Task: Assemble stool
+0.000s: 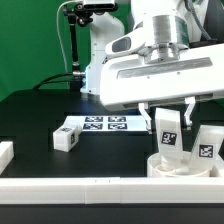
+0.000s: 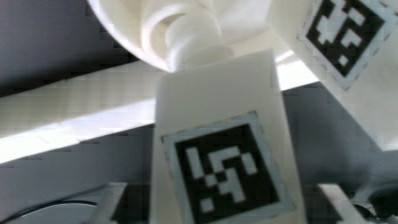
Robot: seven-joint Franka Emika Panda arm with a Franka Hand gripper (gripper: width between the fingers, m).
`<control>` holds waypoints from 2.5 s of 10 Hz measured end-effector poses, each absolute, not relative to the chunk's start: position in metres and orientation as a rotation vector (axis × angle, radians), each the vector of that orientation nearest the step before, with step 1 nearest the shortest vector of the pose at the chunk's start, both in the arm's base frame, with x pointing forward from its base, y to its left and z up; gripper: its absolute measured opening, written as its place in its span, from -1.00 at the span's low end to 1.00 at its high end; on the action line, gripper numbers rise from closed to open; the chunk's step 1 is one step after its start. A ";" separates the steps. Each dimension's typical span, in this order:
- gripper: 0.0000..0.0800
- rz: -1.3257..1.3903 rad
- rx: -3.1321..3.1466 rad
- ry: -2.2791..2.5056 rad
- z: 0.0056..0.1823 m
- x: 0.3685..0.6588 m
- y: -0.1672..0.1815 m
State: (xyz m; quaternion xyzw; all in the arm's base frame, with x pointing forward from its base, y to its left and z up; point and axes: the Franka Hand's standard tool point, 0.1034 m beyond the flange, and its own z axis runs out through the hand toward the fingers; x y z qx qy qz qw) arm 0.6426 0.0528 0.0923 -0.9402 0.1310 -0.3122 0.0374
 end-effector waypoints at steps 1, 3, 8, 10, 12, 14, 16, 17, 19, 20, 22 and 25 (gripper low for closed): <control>-0.19 -0.952 -2.891 0.393 0.093 0.645 0.051; -0.19 -0.953 -2.890 0.396 0.095 0.648 0.049; -0.19 -0.949 -2.895 0.391 0.089 0.645 0.050; -0.19 -0.943 -2.899 0.391 0.085 0.643 0.050; -0.19 -0.950 -2.904 0.390 0.080 0.639 0.048; -0.19 -0.966 -2.901 0.388 0.080 0.638 0.048; -0.19 -0.984 -2.898 0.386 0.079 0.636 0.049; -0.19 -0.987 -2.897 0.385 0.079 0.635 0.049; -0.16 -0.946 -2.906 0.387 0.078 0.635 0.050; -0.16 -0.928 -2.911 0.386 0.075 0.634 0.050; 0.55 -0.899 -2.914 0.386 0.079 0.634 0.051; 0.62 -0.833 -2.918 0.391 0.097 0.637 0.049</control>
Offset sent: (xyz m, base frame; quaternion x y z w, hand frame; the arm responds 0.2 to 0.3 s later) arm 0.0056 -0.0021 0.0003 0.0042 -0.0050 -0.0052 1.0000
